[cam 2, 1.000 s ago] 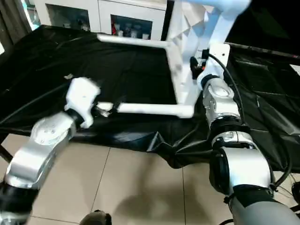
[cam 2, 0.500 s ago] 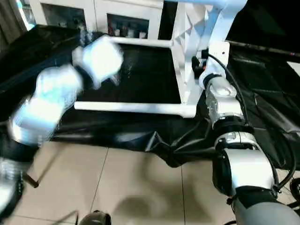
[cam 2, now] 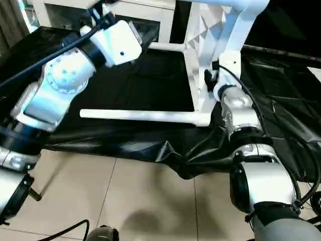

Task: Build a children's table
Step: Flip table

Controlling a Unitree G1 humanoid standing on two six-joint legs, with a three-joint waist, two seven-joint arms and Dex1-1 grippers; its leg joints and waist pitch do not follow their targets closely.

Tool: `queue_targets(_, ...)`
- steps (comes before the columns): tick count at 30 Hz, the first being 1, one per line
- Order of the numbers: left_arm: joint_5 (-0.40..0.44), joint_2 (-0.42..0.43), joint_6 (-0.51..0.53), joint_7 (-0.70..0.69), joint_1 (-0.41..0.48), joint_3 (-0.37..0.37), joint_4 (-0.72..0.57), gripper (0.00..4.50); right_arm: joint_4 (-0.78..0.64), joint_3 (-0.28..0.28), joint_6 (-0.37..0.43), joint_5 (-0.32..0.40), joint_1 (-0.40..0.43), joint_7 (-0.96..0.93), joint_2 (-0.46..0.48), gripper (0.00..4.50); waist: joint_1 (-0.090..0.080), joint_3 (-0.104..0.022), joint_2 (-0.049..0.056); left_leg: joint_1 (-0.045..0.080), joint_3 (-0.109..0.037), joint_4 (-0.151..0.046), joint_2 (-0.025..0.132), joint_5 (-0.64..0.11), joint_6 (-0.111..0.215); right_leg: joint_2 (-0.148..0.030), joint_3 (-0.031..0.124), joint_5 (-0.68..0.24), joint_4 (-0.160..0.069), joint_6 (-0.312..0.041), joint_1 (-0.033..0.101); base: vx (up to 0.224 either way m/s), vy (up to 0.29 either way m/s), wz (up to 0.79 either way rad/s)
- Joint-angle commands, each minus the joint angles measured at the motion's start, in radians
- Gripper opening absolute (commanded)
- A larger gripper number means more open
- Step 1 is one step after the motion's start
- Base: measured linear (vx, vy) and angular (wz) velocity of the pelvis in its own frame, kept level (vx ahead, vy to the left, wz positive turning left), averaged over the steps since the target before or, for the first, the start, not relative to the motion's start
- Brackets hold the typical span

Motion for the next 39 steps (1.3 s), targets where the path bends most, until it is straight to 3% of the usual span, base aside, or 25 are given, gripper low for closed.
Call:
queue_targets(1, 0.024, -0.001, -0.03, 0.028, -0.032, 0.015, 0.014, 4.5, 0.024, -0.006, 0.023, -0.007, 0.019, -0.005, -0.015, 2.86, -0.007, -0.088, 0.001, 0.051, -0.034, -0.059, 0.068, -0.12, -0.048, -0.077, 0.054, 0.133, -0.049, -0.212, 0.026, 0.0, 0.0, 0.0)
queue_targets(8, 0.089, 0.016, -0.049, 0.079, -0.069, 0.014, 0.103, 4.5, 0.038, -0.005, 0.03, -0.004, 0.023, 0.013, -0.005, 2.22, -0.006, -0.087, 0.001, 0.052, -0.034, -0.061, 0.069, -0.132, -0.046, -0.078, 0.054, 0.102, -0.052, -0.208, 0.024, 0.0, 0.0, 0.0)
queue_targets(9, 0.097, 0.017, -0.043, 0.087, -0.076, 0.013, 0.122, 4.5, 0.04, -0.005, 0.03, -0.004, 0.022, 0.015, -0.004, 2.19, -0.006, -0.087, -0.004, 0.052, -0.034, -0.061, 0.069, -0.134, -0.047, -0.077, 0.054, 0.101, -0.052, -0.206, 0.024, 0.0, 0.0, 0.0)
queue_targets(13, 0.13, 0.013, -0.063, 0.13, -0.13, 0.002, 0.254, 4.5, 0.042, -0.005, 0.029, -0.004, 0.02, 0.02, -0.002, 2.07, -0.004, -0.087, -0.001, 0.054, -0.035, -0.062, 0.068, -0.142, -0.052, -0.078, 0.055, 0.087, -0.053, -0.201, 0.022, 0.0, 0.0, 0.0)
queue_targets(19, 0.179, 0.001, -0.088, 0.187, -0.224, -0.014, 0.476, 4.5, 0.033, -0.003, 0.026, -0.007, 0.017, 0.027, -0.001, 2.05, -0.003, -0.089, -0.002, 0.052, -0.036, -0.06, 0.066, -0.126, -0.039, -0.081, 0.054, 0.136, -0.051, -0.211, 0.026, 0.0, 0.0, 0.0)
queue_targets(21, 0.181, -0.001, -0.093, 0.193, -0.232, -0.014, 0.491, 4.5, 0.032, -0.003, 0.026, -0.007, 0.017, 0.028, -0.001, 2.05, -0.002, -0.09, 0.0, 0.052, -0.037, -0.06, 0.068, -0.127, -0.036, -0.083, 0.054, 0.139, -0.05, -0.214, 0.026, 0.0, 0.0, 0.0)
queue_targets(25, 0.153, -0.02, -0.122, 0.203, -0.261, 0.007, 0.543, 4.5, 0.025, -0.003, 0.025, -0.009, 0.019, 0.031, -0.004, 2.05, -0.001, -0.089, 0.002, 0.054, -0.037, -0.061, 0.069, -0.145, -0.037, -0.082, 0.053, 0.128, -0.053, -0.221, 0.024, 0.0, 0.0, 0.0)
queue_targets(26, 0.153, -0.022, -0.128, 0.208, -0.267, 0.008, 0.555, 4.21, 0.024, -0.003, 0.024, -0.01, 0.02, 0.031, -0.004, 2.05, -0.001, -0.088, 0.001, 0.054, -0.037, -0.062, 0.069, -0.154, -0.04, -0.082, 0.053, 0.119, -0.054, -0.222, 0.024, 0.0, 0.0, 0.0)
queue_targets(29, 0.134, -0.039, -0.144, 0.208, -0.282, 0.021, 0.595, 4.14, 0.016, -0.001, 0.019, -0.016, 0.015, 0.032, -0.013, 2.04, 0.0, -0.089, 0.001, 0.053, -0.038, -0.062, 0.069, -0.152, -0.04, -0.084, 0.053, 0.13, -0.053, -0.224, 0.026, 0.0, 0.0, 0.0)
queue_targets(31, 0.124, -0.047, -0.147, 0.209, -0.285, 0.027, 0.605, 3.78, 0.013, 0.002, 0.015, -0.02, 0.012, 0.033, -0.016, 2.04, 0.0, -0.089, 0.0, 0.052, -0.038, -0.061, 0.07, -0.144, -0.033, -0.085, 0.053, 0.15, -0.051, -0.232, 0.028, 0.0, 0.0, 0.0)
queue_targets(39, -0.03, -0.119, -0.137, 0.181, -0.259, 0.135, 0.629, 3.29, -0.021, 0.016, 0.009, -0.045, -0.03, 0.06, -0.079, 2.04, 0.005, -0.09, -0.003, 0.052, -0.035, -0.056, 0.069, -0.121, -0.005, -0.084, 0.053, 0.161, -0.051, -0.242, 0.029, 0.0, 0.0, 0.0)
